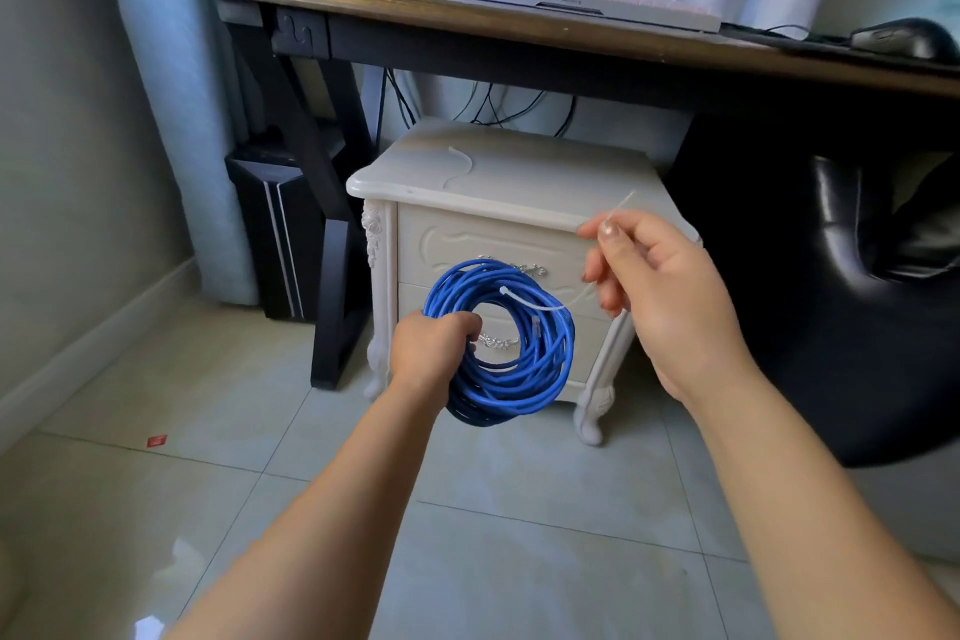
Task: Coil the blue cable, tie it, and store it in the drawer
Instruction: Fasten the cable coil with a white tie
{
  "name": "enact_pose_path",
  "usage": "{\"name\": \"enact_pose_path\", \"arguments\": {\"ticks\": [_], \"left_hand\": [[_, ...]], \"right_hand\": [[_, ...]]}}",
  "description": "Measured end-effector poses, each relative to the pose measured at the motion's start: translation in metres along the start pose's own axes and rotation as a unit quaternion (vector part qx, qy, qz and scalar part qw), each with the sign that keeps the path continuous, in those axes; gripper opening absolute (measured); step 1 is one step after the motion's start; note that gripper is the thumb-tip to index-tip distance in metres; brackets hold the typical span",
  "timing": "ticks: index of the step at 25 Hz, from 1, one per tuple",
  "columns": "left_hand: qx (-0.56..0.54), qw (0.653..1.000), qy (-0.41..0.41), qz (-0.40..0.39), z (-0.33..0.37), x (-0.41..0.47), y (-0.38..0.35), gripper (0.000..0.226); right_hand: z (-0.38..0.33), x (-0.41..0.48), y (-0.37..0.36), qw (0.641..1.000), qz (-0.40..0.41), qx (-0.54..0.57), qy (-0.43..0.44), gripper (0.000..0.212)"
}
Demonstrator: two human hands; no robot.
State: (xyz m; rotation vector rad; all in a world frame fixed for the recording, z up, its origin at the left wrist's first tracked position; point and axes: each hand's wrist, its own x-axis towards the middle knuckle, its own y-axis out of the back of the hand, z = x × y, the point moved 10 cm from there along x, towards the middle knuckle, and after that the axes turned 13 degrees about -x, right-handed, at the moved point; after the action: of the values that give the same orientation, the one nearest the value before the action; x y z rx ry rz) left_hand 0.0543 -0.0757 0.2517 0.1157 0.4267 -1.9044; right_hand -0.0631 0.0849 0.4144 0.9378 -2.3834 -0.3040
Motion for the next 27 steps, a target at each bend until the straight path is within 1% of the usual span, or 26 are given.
{"name": "enact_pose_path", "arguments": {"ticks": [4, 5, 7, 11, 13, 15, 16, 17, 18, 20, 21, 23, 24, 26, 27], "left_hand": [[0.014, 1.0, -0.008, -0.012, 0.0, -0.012, -0.002, 0.023], [0.016, 1.0, -0.008, -0.021, 0.0, -0.016, -0.005, 0.021], [0.014, 0.999, -0.001, -0.048, -0.001, -0.026, -0.014, 0.017], [0.011, 0.992, 0.015, -0.124, -0.009, -0.048, -0.032, 0.031], [0.003, 0.989, 0.02, -0.146, -0.009, -0.056, -0.032, 0.027], [-0.003, 0.988, 0.008, -0.155, -0.002, -0.06, -0.03, 0.021], [-0.001, 0.989, -0.001, -0.149, 0.001, -0.061, -0.028, 0.024], [-0.002, 0.99, -0.008, -0.144, 0.003, -0.06, -0.026, 0.033], [-0.008, 0.99, -0.013, -0.143, 0.003, -0.059, -0.026, 0.046], [-0.006, 0.989, -0.028, -0.145, 0.005, -0.059, -0.026, 0.076], [0.012, 0.988, -0.046, -0.146, 0.007, -0.059, -0.027, 0.083], [0.042, 0.983, -0.092, -0.152, 0.013, -0.06, -0.03, 0.078], [0.052, 0.98, -0.112, -0.154, 0.016, -0.061, -0.031, 0.073], [0.072, 0.975, -0.138, -0.158, 0.019, -0.063, -0.031, 0.067], [0.084, 0.971, -0.149, -0.164, 0.021, -0.064, -0.032, 0.067]], "right_hand": [[0.024, -0.021, -0.019, 0.994, -0.057, -0.087, -0.041, 0.024], [0.031, -0.026, -0.027, 0.992, -0.074, -0.094, -0.05, 0.024], [0.042, -0.034, -0.039, 0.99, -0.095, -0.09, -0.055, 0.026], [0.044, -0.043, -0.048, 0.991, -0.108, -0.081, -0.022, 0.026], [0.043, -0.046, -0.048, 0.991, -0.112, -0.077, -0.008, 0.026], [0.042, -0.049, -0.049, 0.991, -0.119, -0.065, -0.005, 0.025], [0.042, -0.05, -0.05, 0.991, -0.121, -0.05, -0.007, 0.024], [0.043, -0.051, -0.051, 0.992, -0.122, -0.036, -0.011, 0.023], [0.043, -0.052, -0.05, 0.992, -0.121, -0.028, -0.014, 0.023], [0.043, -0.052, -0.047, 0.993, -0.113, -0.032, -0.017, 0.021], [0.043, -0.052, -0.045, 0.993, -0.106, -0.043, -0.018, 0.021], [0.04, -0.049, -0.038, 0.993, -0.072, -0.089, -0.007, 0.019], [0.034, -0.047, -0.031, 0.99, -0.039, -0.133, 0.019, 0.016], [0.017, -0.044, -0.02, 0.969, 0.035, -0.227, 0.087, 0.009], [0.011, -0.043, -0.015, 0.961, 0.06, -0.25, 0.103, 0.007]]}}
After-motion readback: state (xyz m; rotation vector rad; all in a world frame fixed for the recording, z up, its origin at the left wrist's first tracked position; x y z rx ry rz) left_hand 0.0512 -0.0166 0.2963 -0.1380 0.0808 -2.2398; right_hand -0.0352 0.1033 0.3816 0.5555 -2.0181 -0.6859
